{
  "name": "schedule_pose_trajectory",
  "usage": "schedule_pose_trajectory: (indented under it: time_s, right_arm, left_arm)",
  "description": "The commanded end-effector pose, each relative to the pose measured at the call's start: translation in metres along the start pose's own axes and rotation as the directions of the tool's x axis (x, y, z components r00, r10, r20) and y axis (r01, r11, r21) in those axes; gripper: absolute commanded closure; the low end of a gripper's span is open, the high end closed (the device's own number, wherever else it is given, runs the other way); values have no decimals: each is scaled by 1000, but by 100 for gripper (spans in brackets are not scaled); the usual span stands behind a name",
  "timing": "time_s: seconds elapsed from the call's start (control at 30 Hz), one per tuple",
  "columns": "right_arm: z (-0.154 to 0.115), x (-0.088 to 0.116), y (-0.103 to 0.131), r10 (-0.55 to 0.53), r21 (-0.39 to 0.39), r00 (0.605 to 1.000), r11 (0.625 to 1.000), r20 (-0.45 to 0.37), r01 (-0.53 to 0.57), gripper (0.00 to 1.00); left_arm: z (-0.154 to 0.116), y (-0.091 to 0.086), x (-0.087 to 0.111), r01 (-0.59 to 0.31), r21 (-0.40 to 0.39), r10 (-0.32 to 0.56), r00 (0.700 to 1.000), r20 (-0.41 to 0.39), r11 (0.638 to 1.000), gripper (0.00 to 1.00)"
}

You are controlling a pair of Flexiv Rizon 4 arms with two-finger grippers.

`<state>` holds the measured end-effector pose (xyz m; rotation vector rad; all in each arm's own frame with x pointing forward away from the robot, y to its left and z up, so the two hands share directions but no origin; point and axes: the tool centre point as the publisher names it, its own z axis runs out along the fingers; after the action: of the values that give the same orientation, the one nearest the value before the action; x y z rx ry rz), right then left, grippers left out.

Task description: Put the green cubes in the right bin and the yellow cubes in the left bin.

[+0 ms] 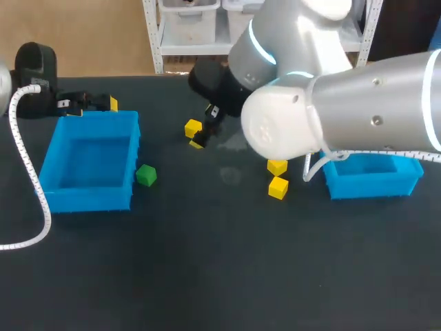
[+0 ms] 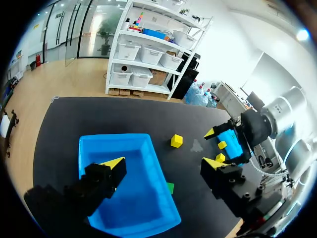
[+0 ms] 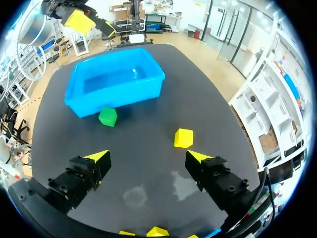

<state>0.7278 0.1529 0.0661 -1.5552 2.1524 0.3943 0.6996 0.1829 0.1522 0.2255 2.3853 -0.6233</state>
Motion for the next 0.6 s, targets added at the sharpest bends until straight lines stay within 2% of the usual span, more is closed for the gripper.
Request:
schedule_pose_trajectory:
  time_s: [0.03, 0.37, 0.6]
  right_arm:
    - [14, -3, 11, 1, 20, 1000, 1000, -9, -1, 0]
    - [34, -19, 30, -26, 2, 1000, 1000, -7, 26, 0]
    - [47, -29, 32, -41, 13, 999, 999, 5, 41, 0]
  left_arm:
    - [0, 2, 1, -2, 9, 2, 1000, 6, 1000, 0]
    - [0, 2, 1, -2, 9, 2, 1000, 6, 1000, 0]
    - [0, 2, 1, -2, 9, 2, 1000, 6, 1000, 0]
